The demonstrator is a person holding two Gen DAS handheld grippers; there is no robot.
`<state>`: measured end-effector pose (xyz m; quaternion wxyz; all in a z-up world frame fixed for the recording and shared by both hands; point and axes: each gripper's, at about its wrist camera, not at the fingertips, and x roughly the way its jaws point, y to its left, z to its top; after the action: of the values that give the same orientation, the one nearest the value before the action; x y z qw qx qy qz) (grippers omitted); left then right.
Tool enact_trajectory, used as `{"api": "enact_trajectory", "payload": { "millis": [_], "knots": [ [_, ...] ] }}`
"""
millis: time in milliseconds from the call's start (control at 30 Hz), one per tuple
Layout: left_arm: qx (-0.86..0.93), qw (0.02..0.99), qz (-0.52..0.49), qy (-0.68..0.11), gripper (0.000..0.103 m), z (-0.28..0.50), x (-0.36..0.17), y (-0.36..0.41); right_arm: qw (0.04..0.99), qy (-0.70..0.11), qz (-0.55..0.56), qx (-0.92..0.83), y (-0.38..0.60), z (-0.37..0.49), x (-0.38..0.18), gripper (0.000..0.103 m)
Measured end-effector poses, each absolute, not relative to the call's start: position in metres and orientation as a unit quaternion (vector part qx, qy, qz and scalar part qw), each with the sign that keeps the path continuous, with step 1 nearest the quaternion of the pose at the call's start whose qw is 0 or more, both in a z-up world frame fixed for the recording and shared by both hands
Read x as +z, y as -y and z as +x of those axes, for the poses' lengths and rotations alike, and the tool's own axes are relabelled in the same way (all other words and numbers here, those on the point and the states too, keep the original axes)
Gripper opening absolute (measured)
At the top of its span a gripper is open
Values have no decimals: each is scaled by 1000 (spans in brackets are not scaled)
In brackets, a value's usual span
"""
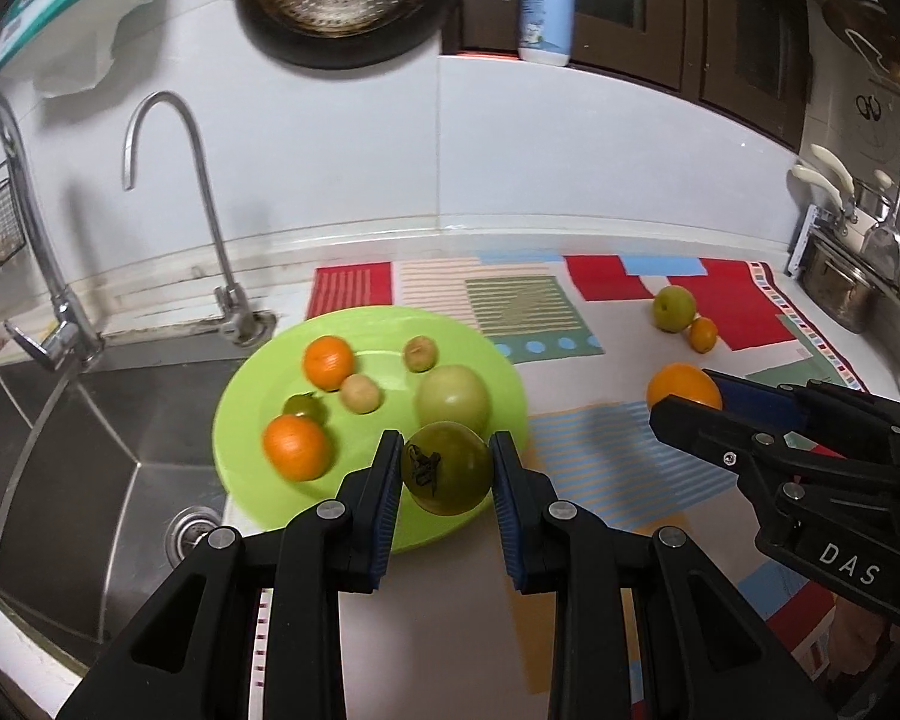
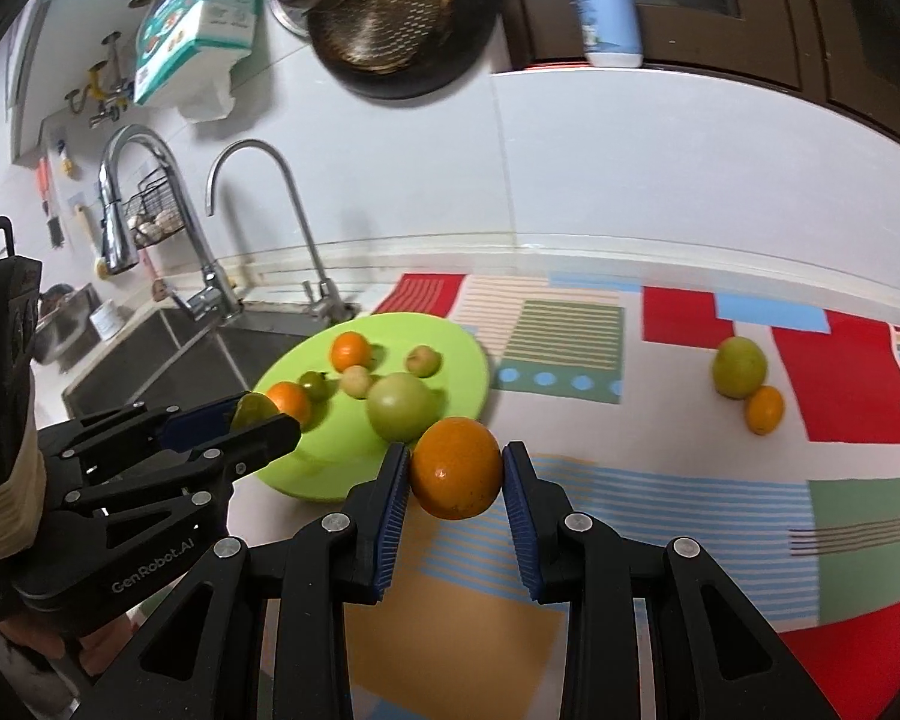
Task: Organize fruits
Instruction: 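Carry both fruits to the green plate and open both tools to release them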
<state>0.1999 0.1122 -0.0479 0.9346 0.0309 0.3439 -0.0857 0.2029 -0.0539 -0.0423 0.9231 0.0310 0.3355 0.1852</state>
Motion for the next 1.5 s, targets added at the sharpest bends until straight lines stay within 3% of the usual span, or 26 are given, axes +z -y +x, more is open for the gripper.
{"api": "enact_trajectory", "payload": {
  "millis": [900, 1033, 1100, 1200, 1333, 1400, 1500],
  "knots": [
    [-90, 919, 12, -385, 29, 245, -83, -167, 887, -387, 8, 251, -34, 262, -76, 33],
    [-86, 919, 10, -385, 36, 248, -83, -169, 882, -396, 19, 254, -33, 266, -80, 34],
    [-79, 920, 10, -383, 38, 248, -82, -170, 885, -393, 18, 248, -32, 266, -79, 42],
    [-71, 924, 12, -376, 39, 244, -77, -173, 892, -384, 15, 239, -28, 263, -75, 43],
    [-60, 931, 18, -360, 46, 236, -67, -171, 900, -373, 13, 223, -20, 257, -68, 45],
    [-56, 934, 23, -352, 51, 231, -61, -169, 905, -367, 13, 213, -15, 253, -65, 52],
    [-48, 940, 30, -337, 58, 222, -51, -164, 914, -354, 15, 196, -6, 245, -58, 54]
  ]
}}
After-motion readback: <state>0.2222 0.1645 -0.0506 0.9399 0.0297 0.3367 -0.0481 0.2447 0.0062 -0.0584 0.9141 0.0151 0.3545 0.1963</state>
